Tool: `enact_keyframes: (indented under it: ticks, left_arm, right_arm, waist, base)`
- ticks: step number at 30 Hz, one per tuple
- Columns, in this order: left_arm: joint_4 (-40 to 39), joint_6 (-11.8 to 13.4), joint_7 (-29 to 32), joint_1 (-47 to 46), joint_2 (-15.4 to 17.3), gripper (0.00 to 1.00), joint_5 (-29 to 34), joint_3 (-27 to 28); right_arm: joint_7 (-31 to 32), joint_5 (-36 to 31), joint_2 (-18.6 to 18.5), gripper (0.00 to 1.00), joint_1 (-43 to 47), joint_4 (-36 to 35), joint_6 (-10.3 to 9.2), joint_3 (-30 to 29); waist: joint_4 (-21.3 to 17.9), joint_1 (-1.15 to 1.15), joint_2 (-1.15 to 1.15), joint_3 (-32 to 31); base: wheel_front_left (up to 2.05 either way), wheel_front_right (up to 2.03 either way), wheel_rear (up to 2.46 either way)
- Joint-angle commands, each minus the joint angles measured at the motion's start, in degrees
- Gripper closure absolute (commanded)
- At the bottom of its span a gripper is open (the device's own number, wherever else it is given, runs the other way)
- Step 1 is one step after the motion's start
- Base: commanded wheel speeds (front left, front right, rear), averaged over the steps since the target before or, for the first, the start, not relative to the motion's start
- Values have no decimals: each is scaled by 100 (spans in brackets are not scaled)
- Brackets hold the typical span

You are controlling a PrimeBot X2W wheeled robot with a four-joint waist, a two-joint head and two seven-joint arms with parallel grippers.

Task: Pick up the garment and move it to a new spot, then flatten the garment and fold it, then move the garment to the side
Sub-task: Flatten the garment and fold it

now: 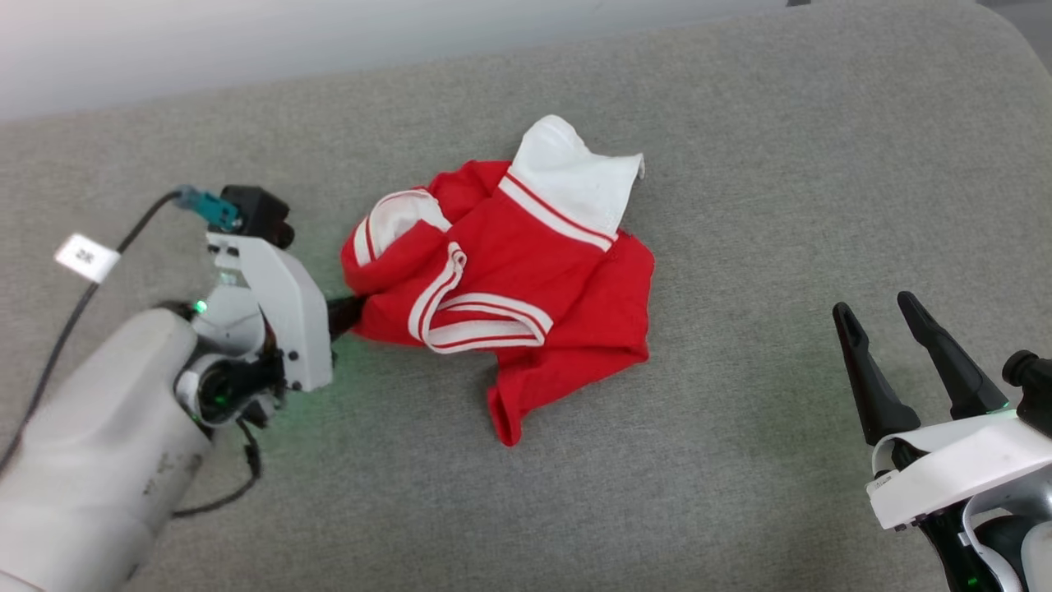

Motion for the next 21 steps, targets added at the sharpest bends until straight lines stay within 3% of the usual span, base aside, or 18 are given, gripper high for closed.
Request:
enact_keyframes:
  ticks: [1,7,11,17,21]
  left_arm:
    - [-13,51,-19,-80,107,0,108,-14]
    - [-562,201,196,-836,325,0,618,-122]
    - [-783,307,659,-1405,197,0,962,-382]
    - [-354,281,1502,-1949,-188,0,999,-696]
    - [104,230,2118,-2294,-239,0,1200,-1008]
  right_arm:
    - [20,-35,17,0,43,-29,-4,-21]
    - [35,1,27,0,67,-52,-4,78]
    - [-22,44,67,0,25,-8,-4,170]
    - [-160,98,116,0,-109,78,-4,280]
    - [-249,126,140,0,-176,152,-4,309]
  waist:
    - [22,-1,0,-23]
    - [-84,-1,0,1]
    - [-238,-1,0,81]
    - [-547,-1,0,267]
    - [-720,-1,0,366]
  base:
    - [0,0,0]
    - [0,0,0]
    - [0,0,0]
    - [0,0,0]
    - [0,0,0]
